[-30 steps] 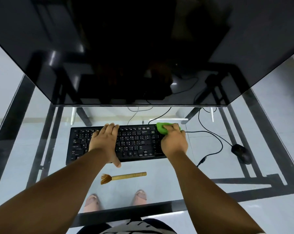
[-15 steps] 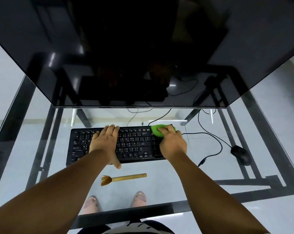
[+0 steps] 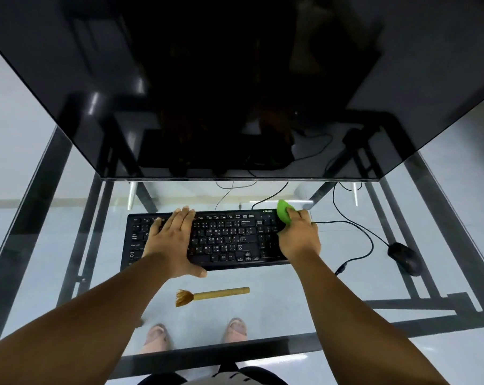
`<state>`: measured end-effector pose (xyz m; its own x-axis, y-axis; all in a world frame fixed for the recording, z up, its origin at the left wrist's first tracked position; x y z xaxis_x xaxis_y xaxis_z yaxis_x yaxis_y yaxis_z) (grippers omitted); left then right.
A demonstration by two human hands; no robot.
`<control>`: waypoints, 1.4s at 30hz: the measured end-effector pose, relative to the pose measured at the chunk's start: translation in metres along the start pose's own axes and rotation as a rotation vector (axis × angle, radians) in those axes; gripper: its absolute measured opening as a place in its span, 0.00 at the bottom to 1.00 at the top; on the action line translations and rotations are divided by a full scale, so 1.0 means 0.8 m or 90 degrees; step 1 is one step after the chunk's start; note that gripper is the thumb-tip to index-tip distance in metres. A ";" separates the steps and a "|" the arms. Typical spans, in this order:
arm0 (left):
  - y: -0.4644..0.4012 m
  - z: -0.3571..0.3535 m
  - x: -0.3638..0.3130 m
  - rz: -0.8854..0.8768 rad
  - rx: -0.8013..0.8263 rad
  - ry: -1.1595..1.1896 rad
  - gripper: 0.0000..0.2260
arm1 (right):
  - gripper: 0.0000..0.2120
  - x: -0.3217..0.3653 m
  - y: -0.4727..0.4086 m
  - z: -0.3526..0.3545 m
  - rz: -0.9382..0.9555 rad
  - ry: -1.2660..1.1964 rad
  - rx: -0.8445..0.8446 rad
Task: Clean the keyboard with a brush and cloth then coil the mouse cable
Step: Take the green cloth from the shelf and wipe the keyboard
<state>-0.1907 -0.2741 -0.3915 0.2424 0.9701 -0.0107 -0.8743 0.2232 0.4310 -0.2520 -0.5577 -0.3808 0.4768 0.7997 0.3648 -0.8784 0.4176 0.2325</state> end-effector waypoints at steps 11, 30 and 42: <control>0.012 -0.004 0.117 0.116 -0.007 0.048 0.67 | 0.28 0.154 0.013 -0.058 0.258 0.025 0.113; 0.012 -0.006 0.155 0.068 -0.012 0.120 0.65 | 0.25 0.202 0.068 -0.093 0.436 0.020 0.057; 0.008 -0.010 0.182 -0.010 0.030 0.114 0.62 | 0.25 0.248 0.074 -0.110 0.446 0.065 0.085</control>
<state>-0.1643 -0.1304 -0.3974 0.1733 0.9690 -0.1760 -0.8497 0.2375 0.4707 -0.2124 -0.3366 -0.3744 -0.2086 0.8997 0.3834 -0.9620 -0.2594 0.0853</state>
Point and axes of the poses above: each hand's wrist, its own y-axis away from the middle knuckle, its own z-axis out of the back of the hand, x = y × z, the point moved 8 cm from there along -y, towards the middle knuckle, and after that the axes turned 11 degrees about z, right-handed, at the moved point
